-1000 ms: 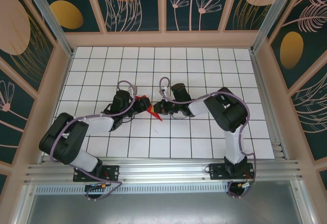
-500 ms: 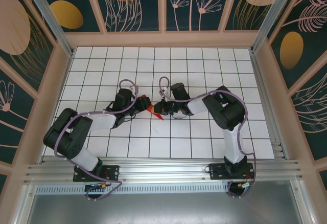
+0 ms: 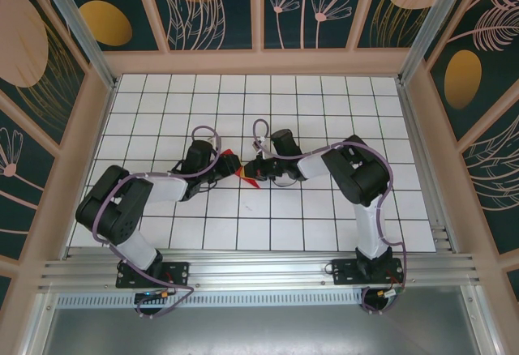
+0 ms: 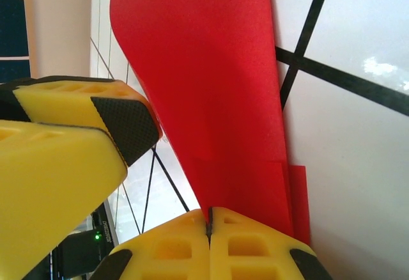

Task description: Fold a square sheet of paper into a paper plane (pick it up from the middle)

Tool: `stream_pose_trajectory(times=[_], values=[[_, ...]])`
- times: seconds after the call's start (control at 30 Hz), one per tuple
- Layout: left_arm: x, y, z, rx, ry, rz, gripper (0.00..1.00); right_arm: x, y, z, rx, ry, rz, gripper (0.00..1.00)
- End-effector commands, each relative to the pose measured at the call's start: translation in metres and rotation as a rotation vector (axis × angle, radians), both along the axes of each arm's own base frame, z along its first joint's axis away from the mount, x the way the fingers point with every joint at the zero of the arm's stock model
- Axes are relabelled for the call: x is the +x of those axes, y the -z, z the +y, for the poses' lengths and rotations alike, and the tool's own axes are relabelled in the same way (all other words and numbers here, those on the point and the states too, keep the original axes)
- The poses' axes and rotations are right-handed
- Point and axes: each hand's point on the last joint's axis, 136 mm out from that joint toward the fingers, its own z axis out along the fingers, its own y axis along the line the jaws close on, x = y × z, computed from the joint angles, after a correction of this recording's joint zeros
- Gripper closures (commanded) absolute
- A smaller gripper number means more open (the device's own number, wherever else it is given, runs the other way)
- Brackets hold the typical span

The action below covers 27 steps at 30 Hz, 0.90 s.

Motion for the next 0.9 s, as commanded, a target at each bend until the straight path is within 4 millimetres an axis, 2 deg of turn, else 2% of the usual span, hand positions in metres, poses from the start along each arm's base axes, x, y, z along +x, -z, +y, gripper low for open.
stream_pose_trajectory(times=[0.0, 0.37, 0.47, 0.6, 0.63, 0.67, 0.87], values=[[0.009, 0.001, 0.001, 0.017, -0.017, -0.004, 0.70, 0.001, -0.002, 0.002, 0.007, -0.025, -0.004, 0.95], [0.015, 0.010, 0.003, 0.037, -0.047, 0.033, 0.69, 0.003, -0.018, -0.001, 0.003, -0.033, -0.060, 0.79], [0.016, 0.009, 0.003, 0.038, -0.052, 0.037, 0.69, 0.002, -0.017, -0.005, -0.020, -0.033, -0.079, 0.74], [0.018, 0.008, 0.002, 0.037, -0.057, 0.042, 0.69, 0.001, -0.019, -0.011, -0.036, -0.040, -0.127, 0.72], [0.016, 0.018, 0.003, 0.050, -0.055, 0.067, 0.70, 0.000, -0.021, -0.012, -0.038, -0.047, -0.143, 0.71], [0.016, 0.021, 0.003, 0.052, -0.055, 0.073, 0.70, -0.001, -0.022, -0.013, -0.040, -0.056, -0.164, 0.71], [0.016, 0.022, 0.003, 0.053, -0.060, 0.084, 0.70, -0.004, -0.024, -0.017, -0.059, -0.093, -0.243, 0.71]])
